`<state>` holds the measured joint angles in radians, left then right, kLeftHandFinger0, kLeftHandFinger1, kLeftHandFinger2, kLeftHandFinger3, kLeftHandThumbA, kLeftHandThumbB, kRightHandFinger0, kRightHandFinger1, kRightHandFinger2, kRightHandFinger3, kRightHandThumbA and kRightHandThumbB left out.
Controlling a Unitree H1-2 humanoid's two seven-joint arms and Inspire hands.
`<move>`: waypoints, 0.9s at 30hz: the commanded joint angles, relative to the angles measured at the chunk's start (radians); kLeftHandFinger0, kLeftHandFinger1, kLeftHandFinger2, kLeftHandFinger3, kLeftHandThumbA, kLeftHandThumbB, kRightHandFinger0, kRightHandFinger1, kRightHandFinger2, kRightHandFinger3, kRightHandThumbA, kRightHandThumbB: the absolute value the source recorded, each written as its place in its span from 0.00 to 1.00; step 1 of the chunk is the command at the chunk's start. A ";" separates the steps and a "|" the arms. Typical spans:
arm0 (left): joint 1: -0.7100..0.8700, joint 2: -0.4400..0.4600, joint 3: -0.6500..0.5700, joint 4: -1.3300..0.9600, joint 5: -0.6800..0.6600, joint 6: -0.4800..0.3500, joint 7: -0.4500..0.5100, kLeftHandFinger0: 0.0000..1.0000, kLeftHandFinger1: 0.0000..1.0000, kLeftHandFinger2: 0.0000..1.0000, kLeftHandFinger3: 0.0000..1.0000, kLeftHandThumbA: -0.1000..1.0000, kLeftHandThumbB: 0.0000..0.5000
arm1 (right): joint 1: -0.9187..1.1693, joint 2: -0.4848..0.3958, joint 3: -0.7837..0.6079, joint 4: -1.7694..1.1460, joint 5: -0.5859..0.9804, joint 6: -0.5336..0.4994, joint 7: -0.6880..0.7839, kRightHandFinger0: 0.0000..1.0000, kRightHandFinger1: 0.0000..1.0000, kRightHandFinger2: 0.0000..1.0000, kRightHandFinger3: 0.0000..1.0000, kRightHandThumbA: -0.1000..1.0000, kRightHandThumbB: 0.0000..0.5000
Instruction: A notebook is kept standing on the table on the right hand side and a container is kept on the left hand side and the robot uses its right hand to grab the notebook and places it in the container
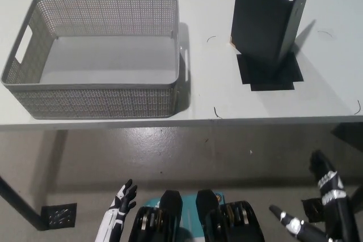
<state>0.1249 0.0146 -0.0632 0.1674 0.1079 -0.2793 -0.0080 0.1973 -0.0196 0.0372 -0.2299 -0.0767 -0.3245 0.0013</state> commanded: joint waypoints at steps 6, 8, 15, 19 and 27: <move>0.013 0.008 -0.007 -0.017 0.045 -0.079 0.024 1.00 1.00 1.00 1.00 1.00 0.82 | -0.186 0.027 -0.052 -0.109 -0.102 0.104 -0.047 1.00 1.00 1.00 1.00 1.00 0.65; 0.020 0.009 -0.007 -0.017 0.051 -0.076 0.026 1.00 1.00 1.00 1.00 1.00 0.83 | -0.233 0.031 -0.068 -0.104 -0.118 0.151 -0.059 1.00 1.00 1.00 1.00 1.00 0.71; 0.026 0.008 -0.009 0.001 0.069 -0.100 0.030 1.00 1.00 1.00 1.00 1.00 0.78 | -0.423 0.017 -0.130 -0.002 -0.141 0.272 -0.093 1.00 1.00 1.00 1.00 1.00 0.73; 0.039 0.006 -0.007 0.002 0.073 -0.112 0.034 1.00 1.00 1.00 1.00 1.00 0.75 | -0.541 0.011 -0.156 0.135 -0.129 0.274 -0.124 1.00 1.00 1.00 1.00 1.00 0.74; 0.048 0.005 -0.009 0.002 0.075 -0.118 0.028 1.00 1.00 1.00 1.00 1.00 0.74 | -0.735 -0.014 -0.206 0.435 -0.078 0.288 -0.155 1.00 1.00 1.00 1.00 1.00 0.86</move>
<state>0.1624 0.0198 -0.0657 0.1764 0.1698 -0.3469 -0.0015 -0.4404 -0.0161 -0.1454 0.1237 -0.1829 -0.0484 -0.1019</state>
